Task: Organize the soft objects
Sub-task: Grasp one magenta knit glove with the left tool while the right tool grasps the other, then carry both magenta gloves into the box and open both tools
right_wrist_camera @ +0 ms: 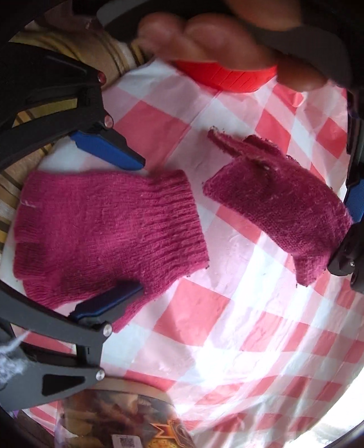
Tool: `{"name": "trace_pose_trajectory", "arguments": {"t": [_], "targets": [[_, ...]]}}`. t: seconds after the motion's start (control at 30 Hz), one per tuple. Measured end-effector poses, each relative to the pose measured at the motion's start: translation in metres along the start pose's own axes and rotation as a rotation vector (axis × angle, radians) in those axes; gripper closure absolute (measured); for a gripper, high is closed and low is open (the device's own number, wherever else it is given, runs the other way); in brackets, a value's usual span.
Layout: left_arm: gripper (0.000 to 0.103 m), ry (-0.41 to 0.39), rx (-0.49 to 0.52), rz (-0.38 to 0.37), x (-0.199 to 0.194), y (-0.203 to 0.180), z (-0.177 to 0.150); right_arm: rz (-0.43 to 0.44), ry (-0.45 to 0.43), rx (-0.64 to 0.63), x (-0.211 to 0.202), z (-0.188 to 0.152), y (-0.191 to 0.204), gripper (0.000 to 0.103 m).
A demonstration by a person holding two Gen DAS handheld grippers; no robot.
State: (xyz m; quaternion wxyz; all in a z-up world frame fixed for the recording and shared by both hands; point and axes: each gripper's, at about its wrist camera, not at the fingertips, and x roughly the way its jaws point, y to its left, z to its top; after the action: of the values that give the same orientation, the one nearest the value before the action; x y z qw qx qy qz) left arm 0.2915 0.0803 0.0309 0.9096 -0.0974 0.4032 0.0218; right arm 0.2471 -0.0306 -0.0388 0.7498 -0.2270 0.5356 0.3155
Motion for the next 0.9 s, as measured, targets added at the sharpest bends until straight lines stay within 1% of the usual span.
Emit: {"name": "trace_pose_trajectory", "arguments": {"t": [0.03,0.07,0.13,0.2,0.3,0.37,0.53,0.7,0.9], "targets": [[0.075,0.0,-0.003,-0.001,0.0,0.001,0.0,-0.013,-0.006,-0.012,0.002,-0.001,0.001,0.034],[0.075,0.002,-0.007,-0.002,0.0,0.001,-0.001,-0.024,-0.019,-0.03,0.002,-0.002,0.002,0.041],[0.075,0.002,-0.009,-0.002,-0.002,0.001,-0.002,-0.021,-0.034,-0.036,-0.001,-0.003,0.003,0.07],[0.075,0.0,-0.009,-0.007,-0.003,0.001,-0.002,-0.015,-0.041,-0.014,-0.006,-0.006,-0.002,0.081],[0.075,-0.006,-0.018,-0.018,-0.011,0.0,-0.004,0.029,-0.036,0.046,-0.011,-0.009,-0.017,0.083],[0.075,-0.012,-0.023,-0.029,-0.02,-0.002,-0.006,0.037,-0.044,0.07,-0.018,-0.013,-0.024,0.083],[0.075,-0.027,-0.039,-0.082,-0.046,-0.013,-0.012,0.06,-0.103,0.12,-0.054,-0.026,-0.04,0.083],[0.075,-0.035,-0.028,-0.137,-0.067,-0.039,-0.026,0.044,-0.162,0.174,-0.104,-0.051,-0.057,0.083],[0.075,-0.034,-0.014,-0.231,-0.095,-0.081,-0.048,-0.015,-0.227,0.249,-0.168,-0.102,-0.097,0.083]]}}
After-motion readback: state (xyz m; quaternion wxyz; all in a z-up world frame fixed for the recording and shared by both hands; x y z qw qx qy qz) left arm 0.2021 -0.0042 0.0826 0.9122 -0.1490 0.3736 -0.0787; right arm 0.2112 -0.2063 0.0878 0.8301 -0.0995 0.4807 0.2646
